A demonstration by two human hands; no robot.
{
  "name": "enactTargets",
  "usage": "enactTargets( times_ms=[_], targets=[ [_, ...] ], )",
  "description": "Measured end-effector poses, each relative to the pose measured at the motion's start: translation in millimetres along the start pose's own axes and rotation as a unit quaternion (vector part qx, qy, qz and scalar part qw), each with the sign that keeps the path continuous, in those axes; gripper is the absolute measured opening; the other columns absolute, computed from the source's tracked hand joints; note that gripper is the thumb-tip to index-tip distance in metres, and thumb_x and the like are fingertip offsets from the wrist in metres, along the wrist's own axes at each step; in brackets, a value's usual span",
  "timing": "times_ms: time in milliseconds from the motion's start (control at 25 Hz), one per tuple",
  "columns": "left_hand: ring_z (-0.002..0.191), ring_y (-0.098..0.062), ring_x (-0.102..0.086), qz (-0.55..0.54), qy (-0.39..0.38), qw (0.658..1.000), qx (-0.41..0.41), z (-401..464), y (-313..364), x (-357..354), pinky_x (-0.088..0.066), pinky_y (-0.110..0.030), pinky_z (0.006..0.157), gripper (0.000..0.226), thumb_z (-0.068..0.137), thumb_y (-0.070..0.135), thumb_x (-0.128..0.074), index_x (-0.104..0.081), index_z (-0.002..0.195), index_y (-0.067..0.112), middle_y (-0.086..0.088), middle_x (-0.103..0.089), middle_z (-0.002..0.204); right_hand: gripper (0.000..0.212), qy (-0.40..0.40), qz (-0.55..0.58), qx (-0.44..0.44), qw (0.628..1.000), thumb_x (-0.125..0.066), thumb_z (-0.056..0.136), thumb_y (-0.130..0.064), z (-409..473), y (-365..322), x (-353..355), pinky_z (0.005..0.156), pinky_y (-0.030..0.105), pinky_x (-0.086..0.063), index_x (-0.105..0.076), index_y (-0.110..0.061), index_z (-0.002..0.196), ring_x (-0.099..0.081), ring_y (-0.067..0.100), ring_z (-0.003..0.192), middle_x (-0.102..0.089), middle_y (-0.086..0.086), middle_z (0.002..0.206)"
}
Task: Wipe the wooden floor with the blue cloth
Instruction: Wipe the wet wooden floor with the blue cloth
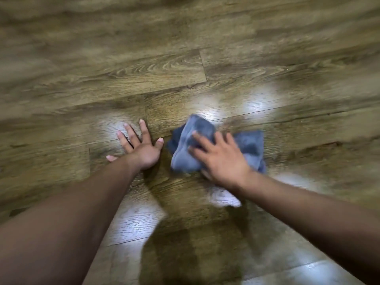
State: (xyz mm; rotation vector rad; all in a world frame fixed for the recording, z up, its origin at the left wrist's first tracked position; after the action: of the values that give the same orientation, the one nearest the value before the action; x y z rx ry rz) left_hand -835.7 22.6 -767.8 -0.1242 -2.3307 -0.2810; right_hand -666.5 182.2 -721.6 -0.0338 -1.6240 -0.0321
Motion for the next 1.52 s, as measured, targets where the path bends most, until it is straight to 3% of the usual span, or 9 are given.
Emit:
enactTargets(
  times_ms=[160,280,440,560,640,840,1040,1160,1520],
  targets=[
    [0.145,-0.028,0.039,0.0,0.014,1.0,0.0,4.9,-6.3,-3.3,0.008,-0.083,0.103,0.079,0.095,0.076,-0.023,0.03,0.147,0.05,0.003,0.047,0.155,0.053,-0.044,0.018,0.186,0.981,-0.047,0.084,-0.042,-75.7,-85.0,-11.4,0.085,0.045,-0.039,-0.055,-0.024,0.133,-0.048,0.039,0.105,-0.04,0.009,0.153],
    [0.145,-0.029,0.039,-0.012,0.023,1.0,-0.006,9.4,-9.0,-4.0,0.009,-0.083,0.103,0.08,0.094,0.076,-0.025,0.029,0.148,0.05,0.003,0.047,0.155,0.042,-0.034,0.017,0.229,0.973,-0.053,0.091,-0.036,-83.1,-75.9,-14.6,0.082,0.043,-0.043,-0.052,-0.03,0.133,-0.05,0.037,0.107,-0.037,0.005,0.156],
    [0.15,-0.027,0.03,-0.018,0.048,0.999,-0.007,2.1,-5.6,-3.3,0.005,-0.082,0.105,0.079,0.093,0.076,-0.027,0.018,0.153,0.049,0.002,0.035,0.162,0.059,-0.012,-0.003,0.06,0.998,-0.07,0.08,-0.037,-32.8,-9.1,-13.5,0.084,0.052,-0.046,-0.052,-0.033,0.137,-0.053,0.039,0.108,-0.035,0.005,0.158],
    [0.142,-0.034,-0.021,0.041,0.227,0.971,-0.067,-3.6,-20.6,14.4,-0.014,-0.07,0.109,0.066,0.094,0.069,-0.033,-0.036,0.15,0.032,-0.013,-0.027,0.155,0.061,-0.006,-0.023,-0.086,0.996,-0.06,0.086,-0.041,3.1,48.8,-11.4,0.088,0.054,-0.041,-0.044,-0.032,0.144,-0.046,0.041,0.115,-0.027,0.002,0.161],
    [0.13,-0.035,-0.035,0.059,0.32,0.941,-0.098,16.6,-40.8,45.4,-0.022,-0.066,0.107,0.057,0.097,0.058,-0.036,-0.052,0.134,0.018,-0.015,-0.042,0.14,0.06,-0.004,-0.037,-0.129,0.991,-0.06,0.086,-0.041,27.4,78.0,-12.1,0.088,0.054,-0.041,-0.043,-0.031,0.143,-0.044,0.041,0.115,-0.027,0.002,0.16],
    [0.147,-0.03,-0.022,0.021,0.353,0.935,-0.019,93.5,-87.0,91.9,-0.011,-0.068,0.114,0.065,0.099,0.058,-0.029,-0.042,0.145,0.014,-0.015,-0.031,0.157,0.052,0.027,-0.034,-0.194,0.98,-0.063,0.083,-0.034,79.6,96.2,-7.6,0.084,0.056,-0.042,-0.049,-0.024,0.132,-0.045,0.044,0.108,-0.036,0.009,0.148],
    [0.149,-0.027,-0.021,0.004,0.361,0.931,-0.044,95.5,-86.3,89.1,-0.008,-0.067,0.116,0.057,0.095,0.057,-0.035,-0.047,0.139,0.024,-0.01,-0.033,0.156,0.041,0.048,0.007,0.155,0.987,-0.047,0.091,-0.03,48.0,-50.7,-22.5,0.081,0.05,-0.039,-0.056,-0.024,0.131,-0.054,0.043,0.102,-0.045,0.012,0.15],
    [0.152,-0.026,-0.016,-0.005,0.347,0.937,-0.043,89.7,-82.6,92.9,-0.007,-0.066,0.117,0.054,0.095,0.052,-0.038,-0.045,0.142,0.026,-0.009,-0.029,0.159,0.039,0.005,0.027,0.204,0.979,-0.046,0.094,-0.031,75.8,-64.6,-15.9,0.081,0.047,-0.046,-0.06,-0.025,0.13,-0.059,0.041,0.099,-0.05,0.008,0.148],
    [0.153,-0.03,-0.018,-0.002,0.348,0.937,-0.042,90.4,-82.9,89.8,-0.008,-0.068,0.116,0.055,0.093,0.049,-0.041,-0.048,0.14,0.023,-0.01,-0.03,0.161,0.056,-0.028,-0.016,-0.035,0.999,-0.066,0.081,-0.037,289.6,63.1,2.4,0.085,0.055,-0.039,-0.052,-0.025,0.134,-0.048,0.044,0.106,-0.042,0.009,0.148]
  ],
)
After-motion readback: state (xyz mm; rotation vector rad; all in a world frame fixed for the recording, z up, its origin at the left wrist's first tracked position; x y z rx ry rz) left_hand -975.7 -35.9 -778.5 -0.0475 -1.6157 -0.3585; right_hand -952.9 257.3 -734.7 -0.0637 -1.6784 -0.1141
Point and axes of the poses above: each hand's wrist, its own z-axis towards the middle knuckle, its own x-axis out of the back of the hand, y = z × x, the point moved 2 cm from there along z, towards the middle knuckle
